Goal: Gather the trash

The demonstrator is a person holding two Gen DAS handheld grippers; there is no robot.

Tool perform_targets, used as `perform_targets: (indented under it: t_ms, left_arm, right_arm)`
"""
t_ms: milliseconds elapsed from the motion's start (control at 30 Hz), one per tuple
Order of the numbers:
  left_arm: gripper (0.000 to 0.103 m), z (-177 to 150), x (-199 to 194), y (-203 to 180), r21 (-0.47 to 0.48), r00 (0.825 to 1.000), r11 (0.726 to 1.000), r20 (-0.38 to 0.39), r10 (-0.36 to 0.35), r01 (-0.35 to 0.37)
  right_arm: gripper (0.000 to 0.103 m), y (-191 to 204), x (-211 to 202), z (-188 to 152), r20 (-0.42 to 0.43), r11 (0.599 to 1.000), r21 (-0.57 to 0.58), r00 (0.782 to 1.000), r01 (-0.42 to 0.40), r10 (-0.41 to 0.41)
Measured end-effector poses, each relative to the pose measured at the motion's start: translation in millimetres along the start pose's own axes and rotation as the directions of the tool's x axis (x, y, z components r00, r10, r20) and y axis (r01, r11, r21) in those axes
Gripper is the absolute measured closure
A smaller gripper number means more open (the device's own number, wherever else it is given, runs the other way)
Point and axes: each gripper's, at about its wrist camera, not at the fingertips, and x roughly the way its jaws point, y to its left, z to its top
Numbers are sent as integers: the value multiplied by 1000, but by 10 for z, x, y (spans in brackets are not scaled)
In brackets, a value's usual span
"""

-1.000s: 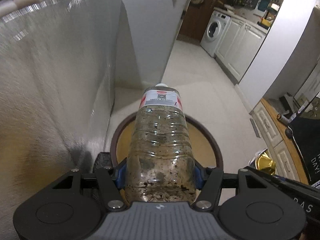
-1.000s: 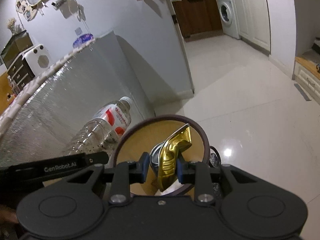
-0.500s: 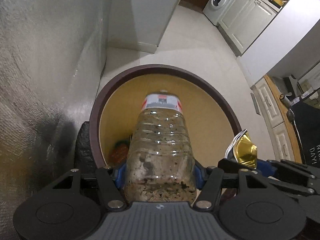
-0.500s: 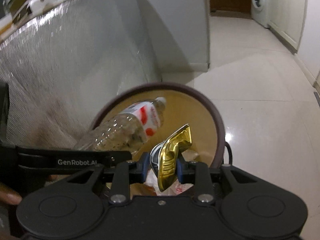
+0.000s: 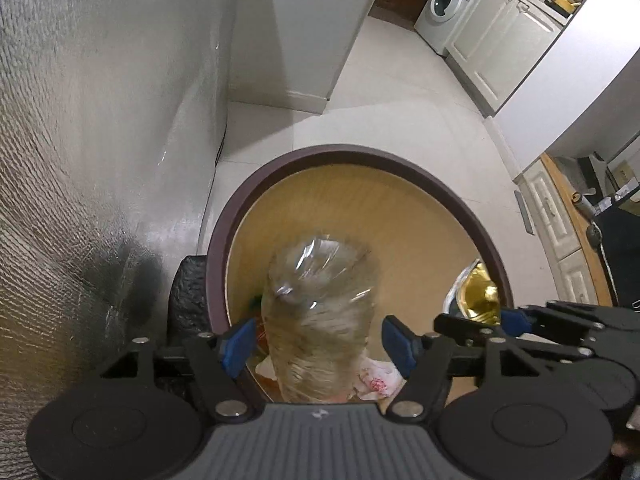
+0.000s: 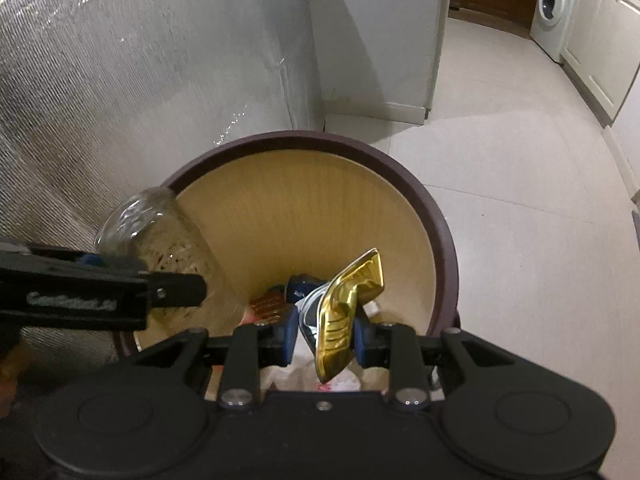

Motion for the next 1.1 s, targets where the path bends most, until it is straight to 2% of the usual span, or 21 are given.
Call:
perform_targets:
  t_ms: [100, 233, 267, 333, 400, 667, 1100]
  left_arm:
    - [16, -9, -53, -56, 11, 1000, 1000, 18, -9, 9]
    - [10, -54, -140, -167, 42, 1000, 999, 22, -3, 2]
    - [8, -60, -167, -183, 43, 1000, 999, 21, -4, 3]
    - [6, -89, -224, -205, 45, 1000, 999, 22, -10, 9]
    - [5, -120, -279, -210, 49, 1000, 999, 23, -10, 9]
    - [0, -204, -444, -180, 53, 999, 999, 31, -9, 8]
    - [0, -281, -729, -198, 48, 999, 999, 44, 17, -19]
  right_arm:
    - [74, -12, 39, 25, -11, 1000, -11, 1000, 1, -1]
    - [72, -92, 53, 32, -28, 999, 33, 999, -25, 26]
    - [67, -102, 45, 29, -30, 999, 35, 999, -30, 31]
    - [38, -123, 24, 19, -28, 998, 40, 999, -38, 40]
    - [32, -127, -26, -12, -10, 999, 38, 1000, -20, 20]
    - [31, -80, -271, -154, 3, 999, 43, 1000, -14, 14]
    - [31, -88, -583, -204, 47, 998, 63, 999, -21, 18]
